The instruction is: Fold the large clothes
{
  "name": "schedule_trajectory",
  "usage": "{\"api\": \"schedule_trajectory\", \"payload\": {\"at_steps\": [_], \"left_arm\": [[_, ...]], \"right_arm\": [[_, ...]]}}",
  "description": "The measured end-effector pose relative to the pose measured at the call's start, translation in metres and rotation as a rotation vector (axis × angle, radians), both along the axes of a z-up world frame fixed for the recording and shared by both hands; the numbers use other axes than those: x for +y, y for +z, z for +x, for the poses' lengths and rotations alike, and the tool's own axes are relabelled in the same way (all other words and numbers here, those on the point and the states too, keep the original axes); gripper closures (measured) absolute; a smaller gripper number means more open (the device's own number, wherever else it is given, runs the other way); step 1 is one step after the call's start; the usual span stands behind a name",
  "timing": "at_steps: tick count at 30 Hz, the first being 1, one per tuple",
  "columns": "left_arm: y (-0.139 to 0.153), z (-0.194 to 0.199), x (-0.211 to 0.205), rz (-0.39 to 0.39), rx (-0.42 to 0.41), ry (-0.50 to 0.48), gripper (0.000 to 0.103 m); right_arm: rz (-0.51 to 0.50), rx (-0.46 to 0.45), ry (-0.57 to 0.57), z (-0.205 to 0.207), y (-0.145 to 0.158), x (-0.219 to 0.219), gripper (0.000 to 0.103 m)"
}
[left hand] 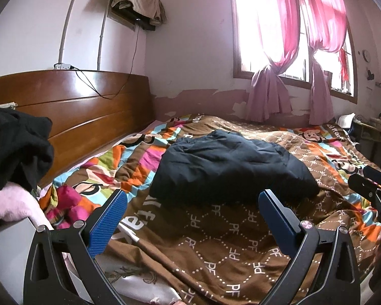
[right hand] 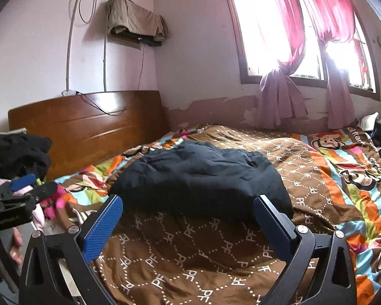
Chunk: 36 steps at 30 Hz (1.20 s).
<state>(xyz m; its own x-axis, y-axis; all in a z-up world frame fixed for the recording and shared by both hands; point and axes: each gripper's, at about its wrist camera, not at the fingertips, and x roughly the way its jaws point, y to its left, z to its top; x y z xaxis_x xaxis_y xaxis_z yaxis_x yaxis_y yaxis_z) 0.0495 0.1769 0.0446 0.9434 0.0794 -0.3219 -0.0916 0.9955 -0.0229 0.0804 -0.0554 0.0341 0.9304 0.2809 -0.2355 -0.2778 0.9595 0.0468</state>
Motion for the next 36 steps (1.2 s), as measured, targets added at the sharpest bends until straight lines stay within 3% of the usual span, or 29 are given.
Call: {"api": "schedule_trajectory", "payload": {"at_steps": [19,36], "left_arm": [[-0.038,0.007,0.004,0.003,0.082,0.02,0.002],[-0.044,0.008,0.005,0.006,0.089,0.026,0.002]], "right_arm": [[-0.042,0.1,-0.014,0.011,-0.041,0.003,0.0],[-0.039,0.12,-0.014,0.014,-0.047,0.003,0.0]]}}
